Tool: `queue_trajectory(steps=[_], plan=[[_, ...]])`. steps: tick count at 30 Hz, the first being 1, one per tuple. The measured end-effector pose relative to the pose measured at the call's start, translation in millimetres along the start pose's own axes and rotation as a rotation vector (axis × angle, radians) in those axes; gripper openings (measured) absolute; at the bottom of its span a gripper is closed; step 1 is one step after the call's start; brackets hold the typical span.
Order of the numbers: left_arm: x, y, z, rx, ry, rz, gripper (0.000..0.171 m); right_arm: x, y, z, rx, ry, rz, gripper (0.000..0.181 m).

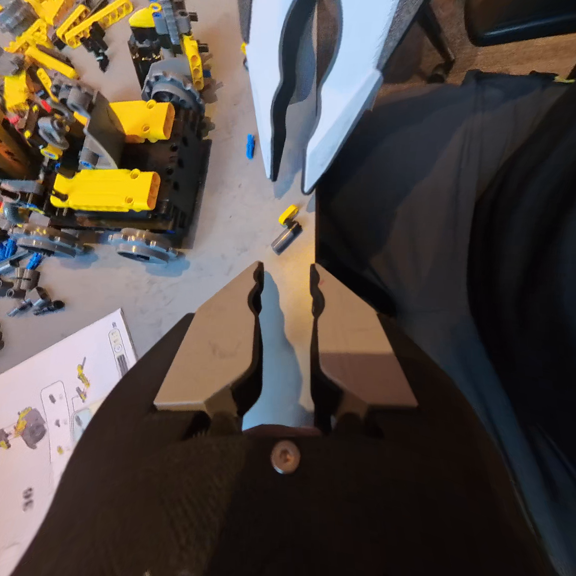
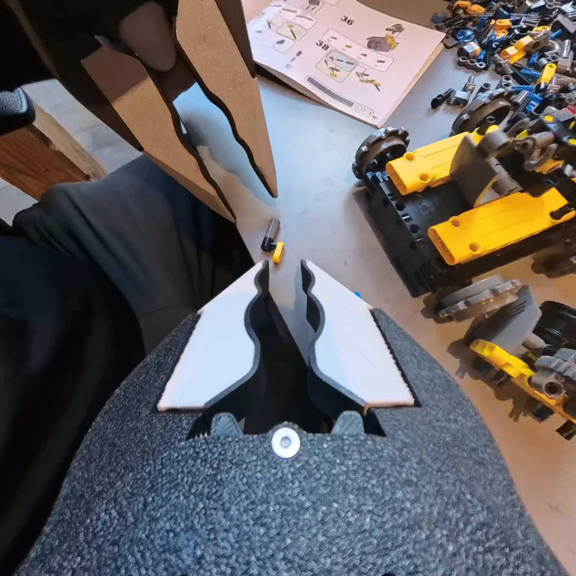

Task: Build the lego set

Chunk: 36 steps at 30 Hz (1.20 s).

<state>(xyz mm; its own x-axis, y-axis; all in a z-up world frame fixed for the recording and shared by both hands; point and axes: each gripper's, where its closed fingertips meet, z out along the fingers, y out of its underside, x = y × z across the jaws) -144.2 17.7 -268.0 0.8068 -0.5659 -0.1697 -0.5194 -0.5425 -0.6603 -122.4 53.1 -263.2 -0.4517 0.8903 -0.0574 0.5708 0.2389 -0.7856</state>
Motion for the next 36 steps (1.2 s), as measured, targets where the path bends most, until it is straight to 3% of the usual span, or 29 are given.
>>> queue_trajectory(steps=[5,9,18,20,28,30,36], plan=[[-11.5,-4.3,9.1,-0.009,-0.020,0.145,0.029,-0.3,1.6,11.4,-0.030,-0.004,-0.018,0.017],[-9.5,-10.2,9.7,0.043,0.014,0.250,0.027,-1.8,3.1,17.1,-0.049,-0.037,-0.004,0.003],[-5.6,-32.6,3.1,0.148,-0.171,0.453,0.020,-8.5,-7.3,8.4,0.010,-0.287,0.321,0.003],[0.1,-32.5,5.2,0.155,-0.158,0.467,0.012,-7.9,-8.7,6.1,0.024,-0.319,0.364,0.003],[1.3,-32.9,6.3,0.186,-0.127,0.430,0.007,-16.3,-15.0,0.0,0.064,-0.447,0.464,0.003],[0.4,-30.9,7.9,0.183,-0.098,0.375,0.006,-12.5,-13.5,-3.2,0.064,-0.412,0.444,0.000],[-9.5,-12.6,19.3,0.095,0.030,0.057,0.006,36.7,17.7,-35.4,-0.033,-0.037,0.217,0.013]])
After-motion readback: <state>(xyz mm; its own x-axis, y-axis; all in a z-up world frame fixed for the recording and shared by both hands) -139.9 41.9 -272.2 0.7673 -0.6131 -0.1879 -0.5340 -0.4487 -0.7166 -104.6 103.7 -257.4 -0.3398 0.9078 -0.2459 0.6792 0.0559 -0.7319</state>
